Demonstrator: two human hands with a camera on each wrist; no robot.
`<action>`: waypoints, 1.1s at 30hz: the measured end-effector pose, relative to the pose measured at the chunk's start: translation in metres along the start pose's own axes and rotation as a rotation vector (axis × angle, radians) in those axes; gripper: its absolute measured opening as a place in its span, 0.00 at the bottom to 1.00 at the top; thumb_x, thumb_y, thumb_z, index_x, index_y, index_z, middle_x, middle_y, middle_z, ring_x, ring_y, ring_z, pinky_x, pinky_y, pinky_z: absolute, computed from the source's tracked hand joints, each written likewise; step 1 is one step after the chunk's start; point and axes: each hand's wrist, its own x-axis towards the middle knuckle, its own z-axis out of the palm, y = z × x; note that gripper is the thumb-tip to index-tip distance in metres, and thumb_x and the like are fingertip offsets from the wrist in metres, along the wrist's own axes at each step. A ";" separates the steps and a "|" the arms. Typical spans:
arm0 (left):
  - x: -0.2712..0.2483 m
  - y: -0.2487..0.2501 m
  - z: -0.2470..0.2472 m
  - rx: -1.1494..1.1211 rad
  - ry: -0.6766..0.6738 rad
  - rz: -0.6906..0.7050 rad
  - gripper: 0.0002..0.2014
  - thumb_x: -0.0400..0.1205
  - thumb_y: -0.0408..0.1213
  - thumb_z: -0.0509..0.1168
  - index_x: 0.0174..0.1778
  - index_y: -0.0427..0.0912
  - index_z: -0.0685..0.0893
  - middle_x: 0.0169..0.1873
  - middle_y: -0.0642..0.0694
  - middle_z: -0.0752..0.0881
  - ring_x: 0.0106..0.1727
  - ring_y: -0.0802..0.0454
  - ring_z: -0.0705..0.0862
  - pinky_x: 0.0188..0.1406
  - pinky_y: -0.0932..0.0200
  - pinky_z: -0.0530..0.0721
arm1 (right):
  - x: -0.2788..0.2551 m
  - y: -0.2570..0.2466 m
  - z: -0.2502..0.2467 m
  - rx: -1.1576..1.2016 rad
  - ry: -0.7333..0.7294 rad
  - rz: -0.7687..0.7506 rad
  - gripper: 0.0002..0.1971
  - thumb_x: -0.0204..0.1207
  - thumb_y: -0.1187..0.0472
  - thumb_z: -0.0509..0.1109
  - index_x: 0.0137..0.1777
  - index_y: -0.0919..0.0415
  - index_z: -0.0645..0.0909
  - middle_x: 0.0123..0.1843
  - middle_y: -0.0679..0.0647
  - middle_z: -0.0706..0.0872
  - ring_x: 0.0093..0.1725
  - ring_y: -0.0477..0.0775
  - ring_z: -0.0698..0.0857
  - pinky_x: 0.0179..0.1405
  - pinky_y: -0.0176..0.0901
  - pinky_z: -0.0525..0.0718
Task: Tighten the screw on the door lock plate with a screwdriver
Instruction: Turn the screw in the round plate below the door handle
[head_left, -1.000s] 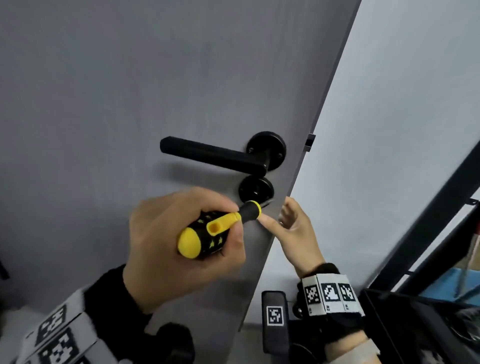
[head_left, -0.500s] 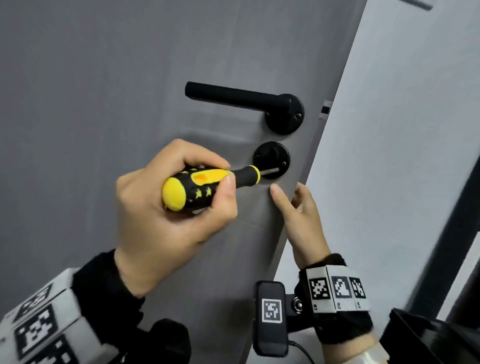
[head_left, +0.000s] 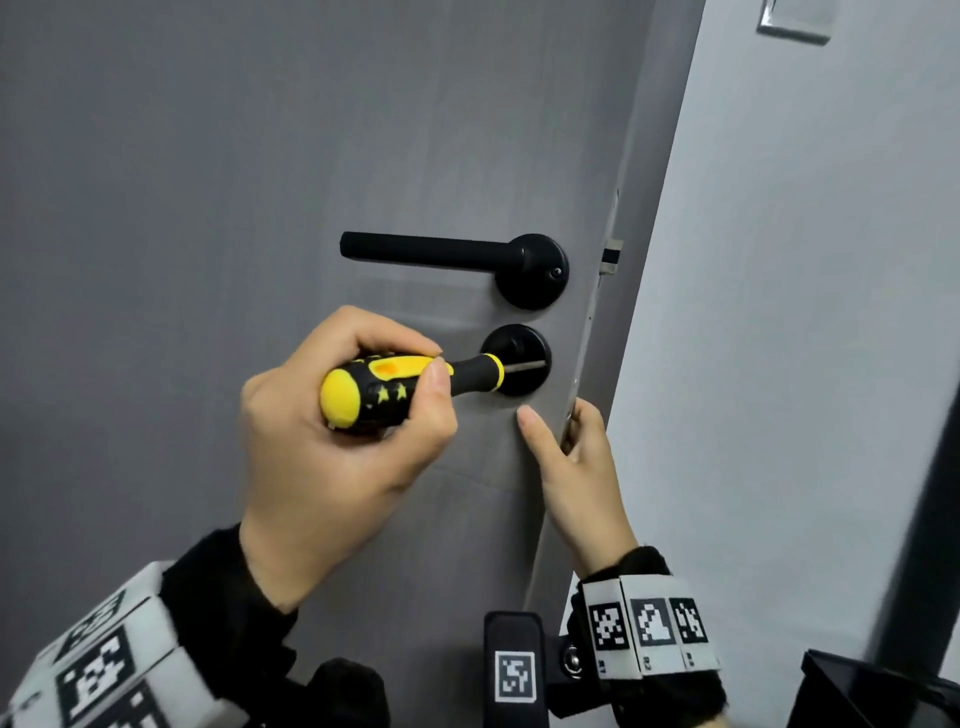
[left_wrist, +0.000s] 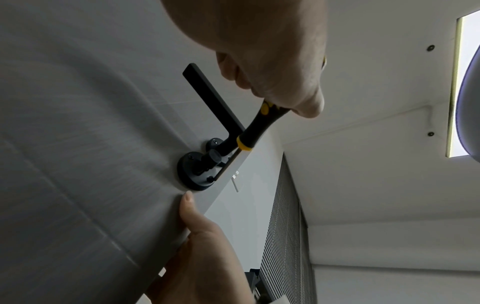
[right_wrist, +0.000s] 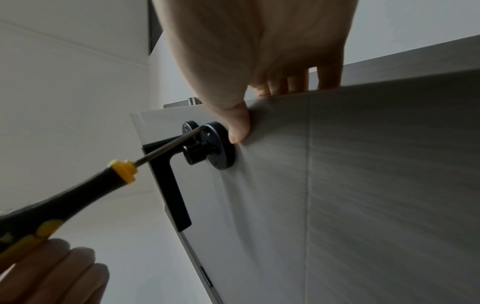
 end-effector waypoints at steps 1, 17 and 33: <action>0.000 0.001 -0.001 -0.004 0.000 0.000 0.05 0.76 0.39 0.65 0.38 0.41 0.82 0.34 0.61 0.85 0.33 0.68 0.82 0.36 0.80 0.73 | 0.000 0.000 0.000 0.006 -0.003 -0.004 0.21 0.76 0.58 0.70 0.67 0.63 0.72 0.61 0.55 0.85 0.60 0.49 0.85 0.62 0.43 0.82; -0.006 0.002 -0.015 0.062 0.006 0.021 0.04 0.77 0.36 0.64 0.40 0.39 0.81 0.36 0.55 0.83 0.35 0.63 0.81 0.38 0.79 0.73 | 0.001 0.005 -0.002 -0.026 -0.011 -0.028 0.19 0.76 0.56 0.69 0.62 0.65 0.72 0.46 0.44 0.79 0.42 0.30 0.79 0.44 0.19 0.77; -0.002 0.000 -0.008 0.015 0.001 0.030 0.05 0.76 0.36 0.65 0.40 0.39 0.82 0.36 0.58 0.83 0.35 0.67 0.82 0.37 0.79 0.73 | 0.000 0.004 -0.003 -0.052 -0.018 -0.031 0.16 0.77 0.54 0.68 0.60 0.59 0.71 0.36 0.38 0.70 0.31 0.29 0.76 0.33 0.13 0.73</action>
